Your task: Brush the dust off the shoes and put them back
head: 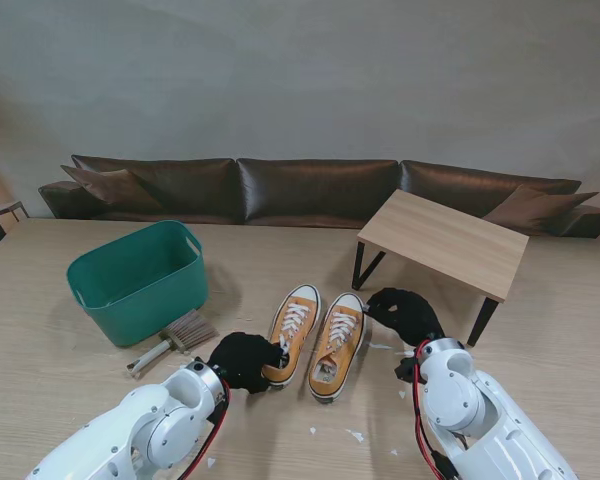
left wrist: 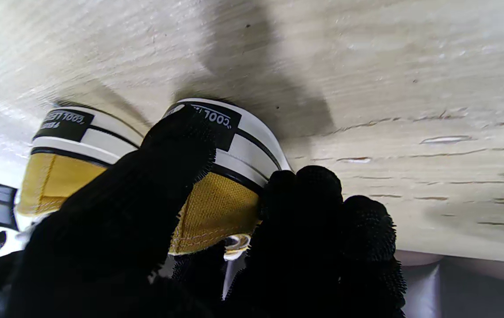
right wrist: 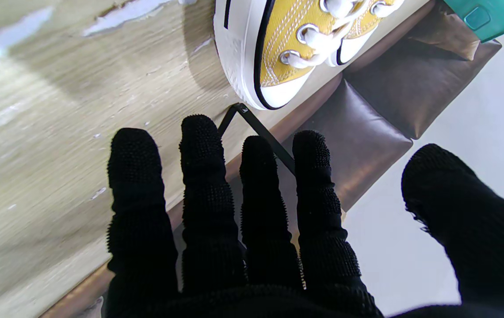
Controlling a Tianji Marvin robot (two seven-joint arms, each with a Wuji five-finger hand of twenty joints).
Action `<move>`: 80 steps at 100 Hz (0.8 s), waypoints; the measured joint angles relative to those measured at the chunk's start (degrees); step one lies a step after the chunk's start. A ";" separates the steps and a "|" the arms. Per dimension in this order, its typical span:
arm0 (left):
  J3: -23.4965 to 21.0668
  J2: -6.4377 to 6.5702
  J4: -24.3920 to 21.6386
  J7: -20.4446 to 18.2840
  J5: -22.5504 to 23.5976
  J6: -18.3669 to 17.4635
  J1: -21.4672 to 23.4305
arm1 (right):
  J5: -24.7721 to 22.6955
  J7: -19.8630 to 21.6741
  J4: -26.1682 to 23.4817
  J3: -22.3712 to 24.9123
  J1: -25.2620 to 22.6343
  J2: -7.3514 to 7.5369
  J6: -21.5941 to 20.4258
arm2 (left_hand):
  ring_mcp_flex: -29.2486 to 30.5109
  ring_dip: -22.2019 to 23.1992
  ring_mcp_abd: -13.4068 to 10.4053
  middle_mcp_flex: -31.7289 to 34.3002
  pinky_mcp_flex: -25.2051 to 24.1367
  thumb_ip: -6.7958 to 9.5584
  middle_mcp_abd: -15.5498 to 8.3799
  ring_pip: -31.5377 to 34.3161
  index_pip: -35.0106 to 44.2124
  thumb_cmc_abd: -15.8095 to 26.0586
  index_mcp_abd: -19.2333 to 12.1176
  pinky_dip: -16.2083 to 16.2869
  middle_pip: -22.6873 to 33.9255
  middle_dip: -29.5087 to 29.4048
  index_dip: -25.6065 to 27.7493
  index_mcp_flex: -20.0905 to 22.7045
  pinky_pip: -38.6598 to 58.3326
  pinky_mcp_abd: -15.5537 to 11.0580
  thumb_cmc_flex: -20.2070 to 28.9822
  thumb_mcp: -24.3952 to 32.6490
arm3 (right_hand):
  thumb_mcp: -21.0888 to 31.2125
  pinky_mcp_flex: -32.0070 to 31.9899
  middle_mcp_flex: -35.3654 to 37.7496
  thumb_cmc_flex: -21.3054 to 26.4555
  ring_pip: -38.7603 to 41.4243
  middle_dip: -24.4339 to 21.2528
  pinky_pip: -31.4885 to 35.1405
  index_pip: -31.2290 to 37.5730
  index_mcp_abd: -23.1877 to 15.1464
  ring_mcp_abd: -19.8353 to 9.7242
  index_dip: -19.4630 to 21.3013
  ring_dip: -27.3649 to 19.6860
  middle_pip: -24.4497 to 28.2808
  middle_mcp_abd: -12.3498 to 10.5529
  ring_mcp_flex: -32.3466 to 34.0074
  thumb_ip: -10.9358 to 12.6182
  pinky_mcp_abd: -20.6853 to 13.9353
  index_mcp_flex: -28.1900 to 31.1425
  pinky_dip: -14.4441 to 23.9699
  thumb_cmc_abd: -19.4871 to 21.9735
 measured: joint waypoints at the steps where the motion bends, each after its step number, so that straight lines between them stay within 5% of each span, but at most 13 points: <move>1: -0.16 0.00 -0.01 -0.01 0.00 -0.31 0.03 | -0.02 -0.02 -0.04 0.03 -0.02 0.00 -0.01 | 0.00 0.00 0.00 0.00 0.00 0.00 0.00 0.00 0.00 0.00 0.00 0.00 0.00 0.00 0.00 0.00 0.00 0.00 0.00 0.00 | 0.00 0.00 0.00 0.00 0.00 0.00 0.00 0.00 0.00 0.00 0.00 0.00 0.00 0.00 0.00 0.00 0.00 0.00 0.00 0.00; 27: -3.92 0.10 -1.41 -3.28 -3.48 -7.57 -0.01 | -0.99 -0.88 -3.06 0.86 -1.76 0.04 -1.13 | 5.76 -2.60 0.84 8.64 4.81 0.00 -0.88 -6.96 2.14 -2.48 2.92 -4.13 -9.13 -0.24 -4.26 0.61 -0.68 1.72 0.04 1.38 | 0.00 0.00 0.00 0.00 0.00 0.00 0.00 0.00 0.00 0.03 -0.42 0.00 0.00 0.01 0.00 0.00 0.03 0.00 0.00 0.00; 52: -6.00 0.07 -2.35 -5.99 -10.32 -10.36 -1.54 | -0.35 -3.68 -4.68 0.08 -2.72 -0.19 -2.89 | 14.22 -4.58 1.21 16.40 10.60 0.00 -1.35 -12.04 5.93 -4.64 6.57 -5.88 -14.92 -7.77 -13.77 0.55 -2.05 4.22 0.12 2.80 | 0.00 0.00 -0.26 0.00 0.00 0.00 0.00 0.00 0.00 0.07 -0.43 0.00 0.00 0.02 0.00 0.00 0.35 -0.11 0.00 0.00; 65: -7.66 0.08 -4.07 -10.71 -15.92 -10.45 -1.91 | -0.24 -4.06 -4.60 -1.14 -2.53 -0.35 -3.99 | 14.33 -4.57 1.41 17.31 11.16 0.00 -1.35 -12.49 6.68 -4.67 7.27 -5.94 -14.92 -7.82 -15.81 0.49 -2.55 4.99 0.12 2.89 | 0.00 -0.08 -4.61 0.05 -0.39 -0.04 0.00 -0.74 -0.64 0.13 -0.45 0.00 -1.41 0.04 -1.50 0.00 0.38 -5.58 0.00 0.00; 80: -8.62 0.26 -5.73 -13.73 -19.54 -10.79 -2.85 | -0.07 -3.40 -3.93 -2.23 -1.91 -0.38 -7.85 | 14.47 -3.89 1.65 17.64 11.16 0.00 -1.29 -12.49 6.70 -4.71 8.68 -5.95 -14.58 -7.83 -16.76 -0.66 -2.59 5.37 0.09 3.42 | 0.55 -0.64 -13.63 1.03 -2.08 -0.62 0.00 -1.78 -1.91 -0.77 -0.51 -0.35 -0.26 -0.26 -8.09 0.00 -0.05 -14.76 0.00 -5.46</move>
